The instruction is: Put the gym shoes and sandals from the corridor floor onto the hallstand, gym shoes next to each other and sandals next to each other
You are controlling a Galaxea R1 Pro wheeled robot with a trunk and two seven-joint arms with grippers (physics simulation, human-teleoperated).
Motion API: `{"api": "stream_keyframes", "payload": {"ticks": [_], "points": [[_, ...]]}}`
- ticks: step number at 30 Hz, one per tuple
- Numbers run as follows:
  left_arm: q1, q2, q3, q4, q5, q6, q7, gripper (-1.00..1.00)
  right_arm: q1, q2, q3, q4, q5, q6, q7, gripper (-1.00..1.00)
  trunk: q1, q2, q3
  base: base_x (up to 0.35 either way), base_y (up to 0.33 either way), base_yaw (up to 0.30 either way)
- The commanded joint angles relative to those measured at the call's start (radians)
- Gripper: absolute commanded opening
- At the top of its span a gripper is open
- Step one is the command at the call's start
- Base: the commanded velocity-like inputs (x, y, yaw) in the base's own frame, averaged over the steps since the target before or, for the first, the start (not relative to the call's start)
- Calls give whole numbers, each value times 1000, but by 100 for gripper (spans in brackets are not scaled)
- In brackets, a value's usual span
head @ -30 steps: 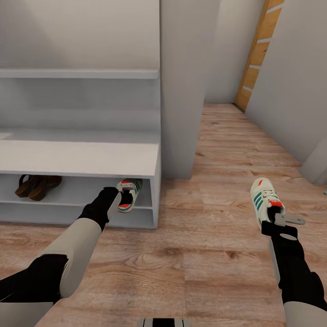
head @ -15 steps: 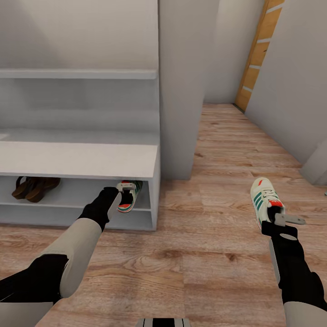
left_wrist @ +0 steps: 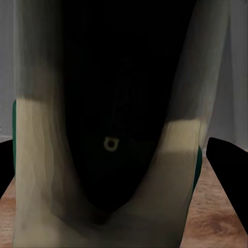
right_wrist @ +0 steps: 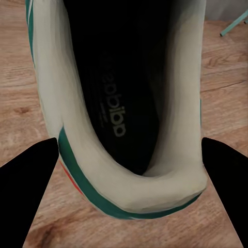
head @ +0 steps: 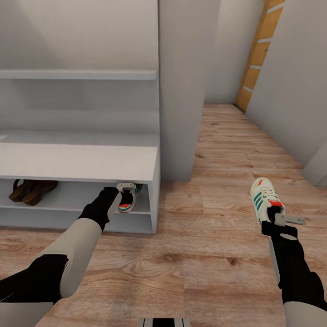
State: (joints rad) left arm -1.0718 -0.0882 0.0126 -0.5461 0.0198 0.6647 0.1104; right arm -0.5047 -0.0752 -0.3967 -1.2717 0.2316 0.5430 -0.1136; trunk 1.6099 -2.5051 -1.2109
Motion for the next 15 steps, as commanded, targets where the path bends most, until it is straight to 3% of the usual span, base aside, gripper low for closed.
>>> {"api": "stream_keyframes", "payload": {"ticks": [1, 15], "points": [[0, 0, 0, 0, 0, 0, 0, -100, 0, 0, 0, 0, 0, 0, 0, -100, 0, 0, 0, 4, 0, 0], [5, 0, 1, 0, 0, -6, 0, -100, 0, 0, 0, 0, 0, 0, 0, -100, 0, 0, 0, 0, 0, 0]]}}
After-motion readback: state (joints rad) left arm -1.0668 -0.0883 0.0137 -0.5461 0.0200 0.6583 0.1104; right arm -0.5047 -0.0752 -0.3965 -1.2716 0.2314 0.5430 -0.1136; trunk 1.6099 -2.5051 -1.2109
